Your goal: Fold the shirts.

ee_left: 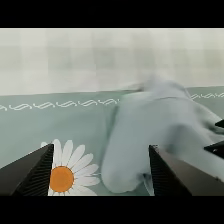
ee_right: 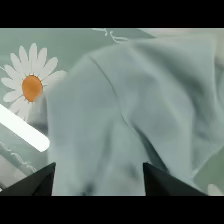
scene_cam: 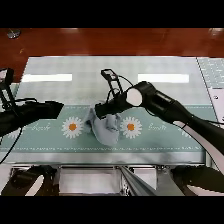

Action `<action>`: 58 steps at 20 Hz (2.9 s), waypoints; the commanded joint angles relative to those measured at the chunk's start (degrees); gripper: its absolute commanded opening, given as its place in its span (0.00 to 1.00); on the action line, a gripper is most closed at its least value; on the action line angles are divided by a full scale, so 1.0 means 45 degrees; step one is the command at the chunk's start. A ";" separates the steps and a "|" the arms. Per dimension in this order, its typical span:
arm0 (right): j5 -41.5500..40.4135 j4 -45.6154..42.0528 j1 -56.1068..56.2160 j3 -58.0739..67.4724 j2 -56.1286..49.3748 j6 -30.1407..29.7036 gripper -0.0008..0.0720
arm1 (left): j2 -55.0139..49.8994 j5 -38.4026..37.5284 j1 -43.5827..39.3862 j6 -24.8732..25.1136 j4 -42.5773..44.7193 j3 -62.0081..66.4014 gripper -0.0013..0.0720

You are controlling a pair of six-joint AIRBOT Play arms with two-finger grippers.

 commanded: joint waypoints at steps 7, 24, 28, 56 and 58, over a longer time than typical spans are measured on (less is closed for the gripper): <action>0.3070 -0.2973 -0.8495 -0.1428 0.5333 -0.0092 0.88 | -0.2890 -0.2089 0.1865 -0.0398 -0.0937 -0.0253 0.97; -0.1292 0.0661 -0.5056 -0.8825 0.7465 0.2074 0.86 | -0.9296 -0.0214 0.1355 0.5017 -0.7849 -0.0321 0.82; -0.1972 0.1710 -0.3959 -0.8820 0.6246 0.1899 0.87 | -0.9296 -0.0345 0.1311 0.5935 -0.7660 -0.0311 0.06; -0.4512 0.5115 -0.1802 -0.5105 -0.0466 -0.0937 0.05 | -0.9267 -0.1676 0.1316 0.6343 -0.6183 -0.0452 0.05; -0.4201 0.5061 -0.1860 -0.4794 -0.0418 -0.1588 0.05 | -0.8947 -0.1865 0.1540 0.6339 -0.6207 -0.0243 0.05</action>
